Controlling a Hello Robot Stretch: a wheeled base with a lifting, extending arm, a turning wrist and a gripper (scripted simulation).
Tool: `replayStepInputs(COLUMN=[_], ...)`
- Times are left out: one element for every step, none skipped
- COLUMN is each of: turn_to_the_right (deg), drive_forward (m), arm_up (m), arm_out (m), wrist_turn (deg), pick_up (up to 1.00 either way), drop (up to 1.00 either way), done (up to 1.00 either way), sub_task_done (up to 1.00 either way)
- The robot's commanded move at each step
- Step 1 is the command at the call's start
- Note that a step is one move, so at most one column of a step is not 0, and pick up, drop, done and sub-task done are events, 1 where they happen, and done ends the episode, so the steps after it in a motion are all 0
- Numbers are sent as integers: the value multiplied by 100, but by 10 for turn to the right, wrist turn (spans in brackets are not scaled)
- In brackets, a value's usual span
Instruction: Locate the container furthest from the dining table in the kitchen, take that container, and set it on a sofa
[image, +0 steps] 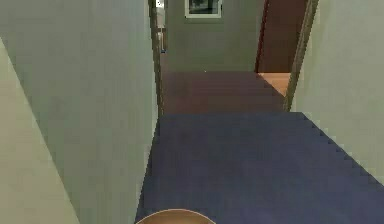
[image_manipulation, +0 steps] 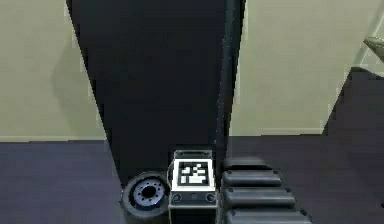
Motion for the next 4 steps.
replayStepInputs(turn_to_the_right=[0, 0, -30, 0], drive_forward=[100, 100, 0, 100], arm_up=[0, 0, 0, 0], arm_out=[0, 0, 0, 0], wrist_turn=[0, 0, 0, 0], pick_up=[0, 0, 0, 0], drop=[0, 0, 0, 0], done=[0, 0, 0, 0], sub_task_done=[0, 0, 0, 0])
